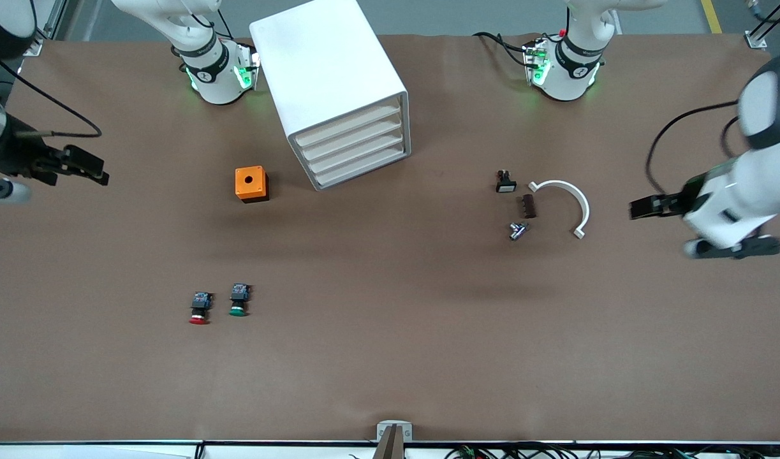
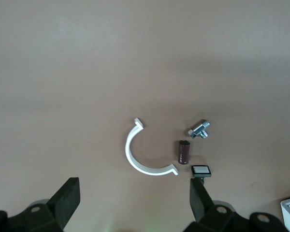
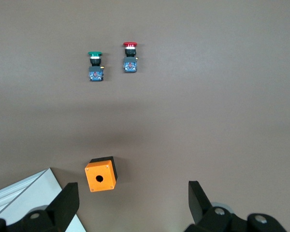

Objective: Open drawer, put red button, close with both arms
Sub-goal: 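Reach the right gripper to the red button while the left gripper approaches the cabinet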

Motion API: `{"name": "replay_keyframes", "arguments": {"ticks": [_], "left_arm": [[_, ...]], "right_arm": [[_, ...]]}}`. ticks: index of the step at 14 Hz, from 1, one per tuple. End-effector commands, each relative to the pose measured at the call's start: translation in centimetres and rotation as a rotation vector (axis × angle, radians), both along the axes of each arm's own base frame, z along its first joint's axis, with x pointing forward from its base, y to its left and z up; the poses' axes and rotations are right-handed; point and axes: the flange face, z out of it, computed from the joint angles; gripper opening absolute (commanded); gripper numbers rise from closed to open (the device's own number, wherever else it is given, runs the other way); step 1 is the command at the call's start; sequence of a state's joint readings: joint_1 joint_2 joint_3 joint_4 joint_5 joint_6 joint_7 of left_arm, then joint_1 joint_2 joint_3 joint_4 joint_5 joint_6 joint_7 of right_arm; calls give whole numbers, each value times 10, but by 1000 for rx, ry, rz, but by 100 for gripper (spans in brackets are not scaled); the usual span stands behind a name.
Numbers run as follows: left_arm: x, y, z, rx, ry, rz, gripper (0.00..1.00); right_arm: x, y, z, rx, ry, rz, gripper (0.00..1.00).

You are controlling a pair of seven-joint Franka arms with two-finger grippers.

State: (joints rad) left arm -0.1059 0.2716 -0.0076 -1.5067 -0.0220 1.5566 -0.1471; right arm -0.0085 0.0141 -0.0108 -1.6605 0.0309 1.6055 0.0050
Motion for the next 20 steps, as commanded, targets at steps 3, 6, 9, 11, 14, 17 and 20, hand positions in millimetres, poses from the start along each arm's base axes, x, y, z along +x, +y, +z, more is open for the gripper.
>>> {"name": "replay_keyframes", "arguments": {"ticks": [3, 6, 9, 11, 14, 17, 20], "left_arm": [[-6, -106, -49, 27, 84, -6, 100], [-14, -168, -71, 24, 122, 134, 100], [-2, -219, -86, -118, 230, 345, 100], [4, -246, -98, -123, 299, 530, 100], [7, -282, -124, -145, 410, 772, 100], [13, -297, -153, -122, 631, 1124, 100], [3, -315, -173, 15, 779, 1338, 100]], "right_arm": [[42, -8, -68, 15, 74, 1, 100], [56, -14, -93, 2, 68, -5, 100], [72, -2, -138, -4, 32, 1, 100], [80, 0, -173, -5, -4, 0, 100], [88, 4, -233, -10, -31, -43, 100], [97, 21, -273, -15, -43, -84, 100], [101, 37, -301, -19, -57, -119, 100]]}}
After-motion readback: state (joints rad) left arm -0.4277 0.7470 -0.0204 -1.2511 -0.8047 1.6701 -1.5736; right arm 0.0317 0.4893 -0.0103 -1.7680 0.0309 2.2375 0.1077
